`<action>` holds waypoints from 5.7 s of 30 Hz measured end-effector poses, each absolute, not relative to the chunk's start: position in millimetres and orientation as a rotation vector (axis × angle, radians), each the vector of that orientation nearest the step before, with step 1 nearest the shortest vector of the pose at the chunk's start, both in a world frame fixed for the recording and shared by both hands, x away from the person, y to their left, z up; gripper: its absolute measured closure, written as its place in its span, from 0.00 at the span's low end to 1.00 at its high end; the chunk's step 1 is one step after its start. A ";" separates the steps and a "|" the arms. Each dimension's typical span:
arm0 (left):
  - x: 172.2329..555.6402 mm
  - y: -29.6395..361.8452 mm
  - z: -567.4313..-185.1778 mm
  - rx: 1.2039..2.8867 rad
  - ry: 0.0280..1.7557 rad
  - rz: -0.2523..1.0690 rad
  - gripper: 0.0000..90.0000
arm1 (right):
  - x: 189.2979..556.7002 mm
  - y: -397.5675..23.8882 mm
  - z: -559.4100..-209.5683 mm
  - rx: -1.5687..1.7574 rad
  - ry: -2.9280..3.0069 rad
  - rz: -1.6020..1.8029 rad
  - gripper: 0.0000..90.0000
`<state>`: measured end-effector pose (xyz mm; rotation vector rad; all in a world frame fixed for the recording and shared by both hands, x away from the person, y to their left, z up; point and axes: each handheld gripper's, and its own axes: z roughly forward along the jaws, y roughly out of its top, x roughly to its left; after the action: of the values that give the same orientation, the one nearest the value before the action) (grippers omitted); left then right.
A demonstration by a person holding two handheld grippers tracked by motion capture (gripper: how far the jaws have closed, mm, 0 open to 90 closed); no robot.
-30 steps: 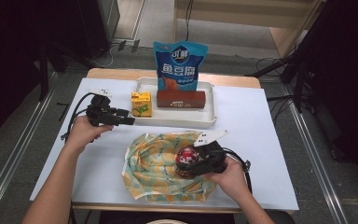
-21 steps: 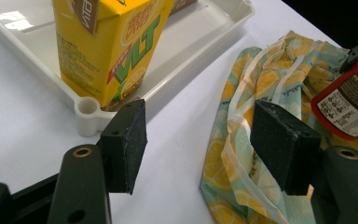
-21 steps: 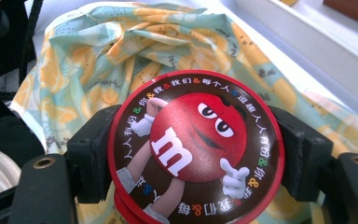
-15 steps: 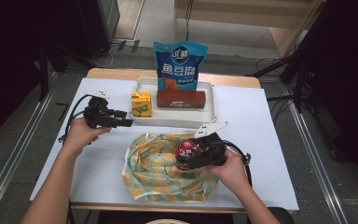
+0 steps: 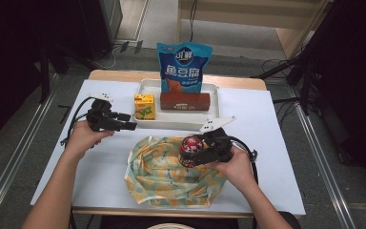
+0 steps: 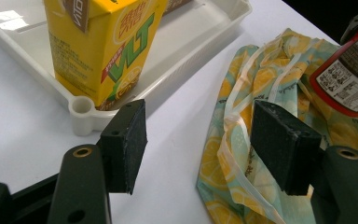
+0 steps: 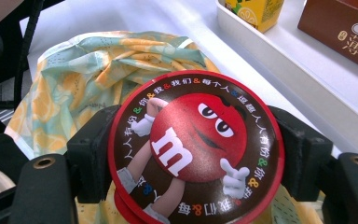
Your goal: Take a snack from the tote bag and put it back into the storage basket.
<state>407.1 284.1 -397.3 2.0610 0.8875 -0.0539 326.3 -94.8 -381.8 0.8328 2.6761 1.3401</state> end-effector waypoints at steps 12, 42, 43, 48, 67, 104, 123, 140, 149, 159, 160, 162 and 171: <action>406.3 288.0 -395.0 2.045 0.891 -0.051 0.41 | 336.2 -97.0 -366.2 0.845 2.678 1.350 0.29; 405.7 291.3 -392.7 2.037 0.885 -0.043 0.41 | 372.8 -99.4 -343.8 0.855 2.610 1.325 0.29; 405.7 291.4 -392.7 2.035 0.886 -0.044 0.41 | 374.3 -99.9 -343.5 0.854 2.608 1.326 0.29; 405.4 291.5 -392.4 2.034 0.886 -0.043 0.41 | 381.3 -101.9 -342.6 0.871 2.597 1.328 0.29; 405.2 291.9 -392.0 2.034 0.882 -0.041 0.41 | 407.2 -104.8 -348.3 0.934 2.573 1.300 0.29; 398.3 294.5 -394.5 2.042 0.880 -0.024 0.41 | 460.1 -120.7 -370.5 1.072 2.500 1.259 0.29; 393.2 299.6 -396.0 2.041 0.894 -0.018 0.41 | 479.6 -120.9 -390.3 1.128 2.469 1.197 0.29; 393.2 299.6 -396.5 2.044 0.891 -0.015 0.41 | 487.9 -119.6 -416.9 1.164 2.462 1.106 0.29; 393.1 298.0 -396.7 2.047 0.888 -0.019 0.41 | 488.2 -117.9 -427.6 1.152 2.497 1.089 0.29; 393.3 298.3 -395.9 2.043 0.885 -0.015 0.41 | 483.8 -122.4 -431.6 1.141 2.497 1.122 0.28; 393.4 298.1 -395.7 2.044 0.885 -0.016 0.41 | 483.7 -122.3 -432.1 1.137 2.505 1.123 0.28; 393.7 297.3 -395.9 2.043 0.885 -0.017 0.41 | 483.6 -121.6 -433.3 1.137 2.525 1.124 0.27; 395.5 296.1 -396.5 2.048 0.888 -0.029 0.41 | 483.1 -124.3 -431.3 1.136 2.527 1.178 0.23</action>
<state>395.5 296.1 -396.5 2.0485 0.8884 -0.0287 483.1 -124.3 -431.3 1.1361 2.5267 1.1781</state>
